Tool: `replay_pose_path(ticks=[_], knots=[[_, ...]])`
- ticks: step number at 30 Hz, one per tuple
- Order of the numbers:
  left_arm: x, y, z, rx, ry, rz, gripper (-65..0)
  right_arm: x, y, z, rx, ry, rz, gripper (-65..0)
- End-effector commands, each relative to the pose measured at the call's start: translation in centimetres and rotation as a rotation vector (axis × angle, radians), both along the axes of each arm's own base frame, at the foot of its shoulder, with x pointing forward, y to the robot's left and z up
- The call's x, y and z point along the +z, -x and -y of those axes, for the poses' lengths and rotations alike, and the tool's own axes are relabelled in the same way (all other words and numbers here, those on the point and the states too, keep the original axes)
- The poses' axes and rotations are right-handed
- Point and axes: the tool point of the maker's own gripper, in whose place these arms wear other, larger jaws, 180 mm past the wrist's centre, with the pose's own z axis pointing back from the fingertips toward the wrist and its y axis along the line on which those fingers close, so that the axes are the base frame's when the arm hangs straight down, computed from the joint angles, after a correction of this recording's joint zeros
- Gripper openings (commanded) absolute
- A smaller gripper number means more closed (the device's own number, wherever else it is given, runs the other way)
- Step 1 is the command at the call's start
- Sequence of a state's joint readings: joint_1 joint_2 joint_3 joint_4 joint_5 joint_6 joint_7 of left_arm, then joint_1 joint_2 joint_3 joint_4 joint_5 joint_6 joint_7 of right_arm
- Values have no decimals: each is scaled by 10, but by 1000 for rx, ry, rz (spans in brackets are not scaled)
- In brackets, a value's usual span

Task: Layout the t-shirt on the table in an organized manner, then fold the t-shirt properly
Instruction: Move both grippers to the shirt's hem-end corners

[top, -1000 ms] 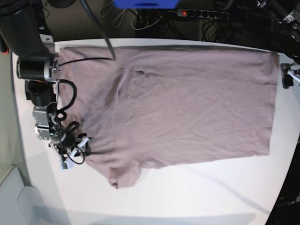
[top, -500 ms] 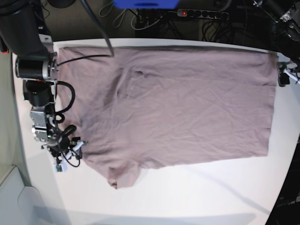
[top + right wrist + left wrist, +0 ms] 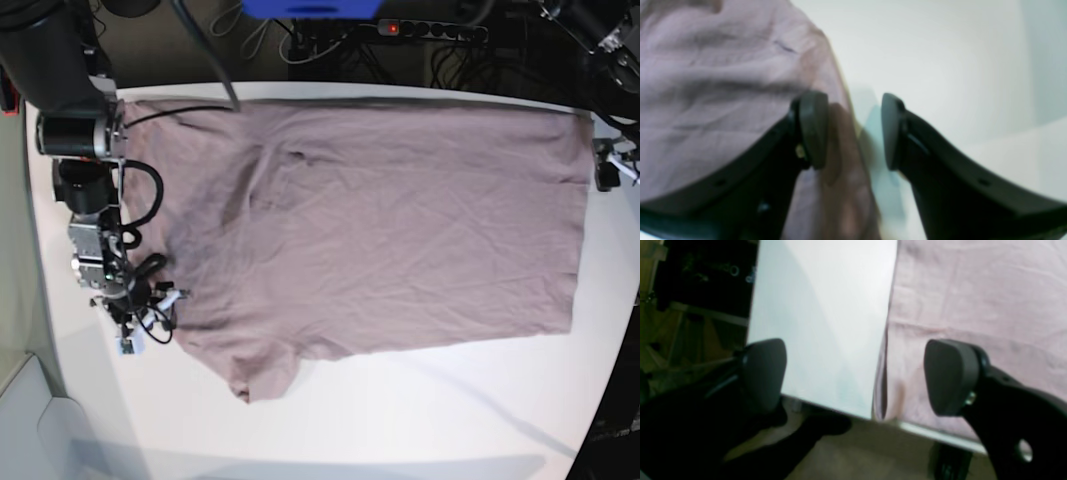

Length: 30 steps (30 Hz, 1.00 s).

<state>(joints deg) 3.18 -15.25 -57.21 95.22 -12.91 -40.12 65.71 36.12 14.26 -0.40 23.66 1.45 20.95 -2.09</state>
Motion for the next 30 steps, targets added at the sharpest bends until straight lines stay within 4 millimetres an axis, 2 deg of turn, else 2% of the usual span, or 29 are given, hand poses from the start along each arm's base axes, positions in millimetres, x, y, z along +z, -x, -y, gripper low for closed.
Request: replay_pose_path(ticks=[1, 4, 7, 14, 17, 22, 25, 30], knots=[[17, -8, -8, -6, -36, 44, -8, 7, -6, 4, 0, 13, 1, -401], [26, -19, -9, -6, -38, 77, -8, 6, -3, -10, 69, -3, -10, -496], [33, -28, -9, -5, -40, 104, -8, 4, -1, -15, 95, -5, -22, -650], [48, -46, -9, -6, -39, 169, -8, 3, 1, -10, 92, 3, -47, -650], [49, -61, -9, 2, 1, 201, -7, 6, 1, 4, 75, 18, -43, -650], [46, -108, -10, 6, 129, 289, -7, 6, 2, 7, 72, 21, -43, -650], [39, -147, 10, -70, 195, 329, -7, 6, 3, 16, 64, 31, -45, -650], [19, -195, 48, -176, 266, 374, -7, 7, 3, 17, 62, 33, -45, -650]])
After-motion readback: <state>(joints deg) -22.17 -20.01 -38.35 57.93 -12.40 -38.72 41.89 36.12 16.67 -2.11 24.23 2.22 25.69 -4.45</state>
